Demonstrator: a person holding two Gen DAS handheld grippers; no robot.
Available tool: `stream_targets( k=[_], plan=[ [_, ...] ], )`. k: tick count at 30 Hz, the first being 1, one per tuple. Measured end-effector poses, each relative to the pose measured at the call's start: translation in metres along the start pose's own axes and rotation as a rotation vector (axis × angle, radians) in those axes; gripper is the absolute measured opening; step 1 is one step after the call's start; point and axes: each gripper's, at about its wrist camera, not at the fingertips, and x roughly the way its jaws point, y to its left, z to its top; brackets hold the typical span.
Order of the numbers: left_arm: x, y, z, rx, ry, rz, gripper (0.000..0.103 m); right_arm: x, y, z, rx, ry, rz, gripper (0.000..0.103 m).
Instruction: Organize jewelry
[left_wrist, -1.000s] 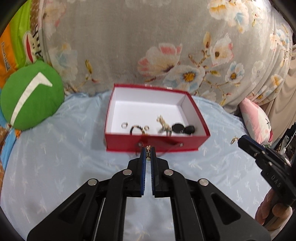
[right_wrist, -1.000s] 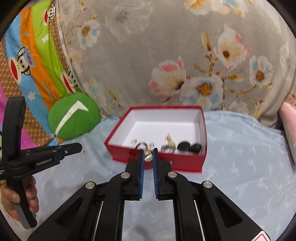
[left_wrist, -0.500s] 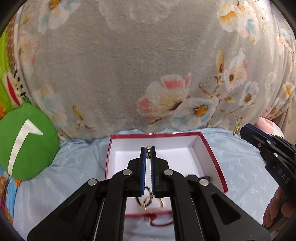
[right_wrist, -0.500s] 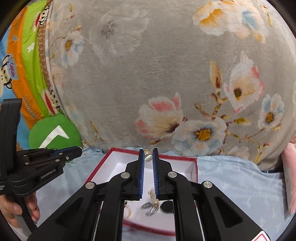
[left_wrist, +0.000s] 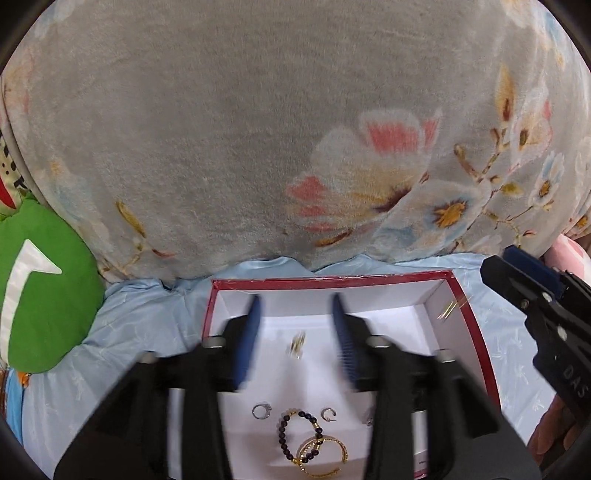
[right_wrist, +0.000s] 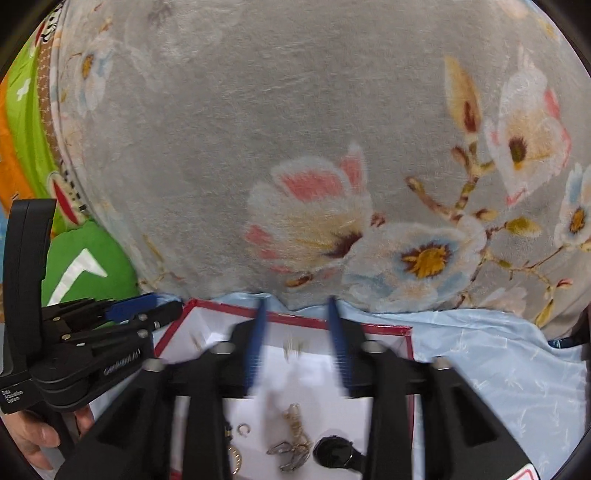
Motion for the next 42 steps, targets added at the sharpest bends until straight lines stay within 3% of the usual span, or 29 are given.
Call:
stream_targets(
  k=[2,4,15,24,42],
  plan=[
    [0.000,0.002,-0.001,-0.022,-0.012,0.002,0.062,-0.002,-0.002,-0.001,0.008,-0.017,-0.008,0.059],
    [-0.004,0.004,-0.001,-0.034,-0.021,0.006,0.065,-0.006,-0.004,0.001,0.004,-0.025,-0.019,0.059],
    [-0.057,0.013,-0.023,-0.062,-0.046,0.010,0.065,-0.065,-0.005,-0.020,0.033,-0.025,-0.022,0.064],
    [-0.097,0.014,-0.064,-0.054,-0.011,0.059,0.065,-0.104,0.011,-0.067,0.040,0.030,-0.025,0.066],
    [-0.109,0.021,-0.117,-0.097,0.070,0.131,0.065,-0.124,0.031,-0.117,0.065,0.101,-0.067,0.074]
  ],
)
